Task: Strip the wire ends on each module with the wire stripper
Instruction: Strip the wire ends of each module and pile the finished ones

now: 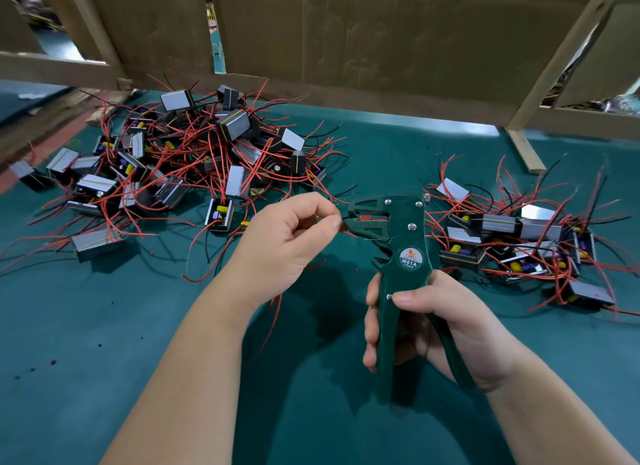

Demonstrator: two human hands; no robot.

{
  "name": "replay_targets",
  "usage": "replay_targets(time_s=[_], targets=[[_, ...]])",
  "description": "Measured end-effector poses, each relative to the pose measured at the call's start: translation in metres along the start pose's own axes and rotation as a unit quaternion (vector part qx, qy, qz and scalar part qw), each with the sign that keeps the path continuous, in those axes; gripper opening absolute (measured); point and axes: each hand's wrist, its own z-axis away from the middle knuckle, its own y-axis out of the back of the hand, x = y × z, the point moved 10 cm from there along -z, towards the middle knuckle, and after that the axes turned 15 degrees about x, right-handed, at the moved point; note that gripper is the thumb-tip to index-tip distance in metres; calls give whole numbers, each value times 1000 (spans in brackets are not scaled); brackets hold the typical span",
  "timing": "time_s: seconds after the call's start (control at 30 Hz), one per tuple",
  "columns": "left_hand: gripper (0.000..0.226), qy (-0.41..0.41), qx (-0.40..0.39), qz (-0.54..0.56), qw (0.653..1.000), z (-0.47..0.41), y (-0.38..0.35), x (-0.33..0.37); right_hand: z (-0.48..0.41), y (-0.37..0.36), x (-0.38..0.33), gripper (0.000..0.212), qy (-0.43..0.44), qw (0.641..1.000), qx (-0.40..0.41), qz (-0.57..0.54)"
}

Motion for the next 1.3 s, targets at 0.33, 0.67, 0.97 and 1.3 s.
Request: replay_targets(time_s=[0.33,0.67,0.97,1.3], targets=[[14,3,-17,-44,999,0,-2,-9,-2,2,3,13,-5,998,65,-11],[15,77,50,-22,995,-3,7,-23,-10,18,-10,42,19,975,120,-189],[17,109,104,83,985,-6,14,-25,-3,-19,8,45,-58,985,-16,-165],[14,125,109,122,979,-2,10,-14,2,-25,2,49,-17,993,-43,-112]])
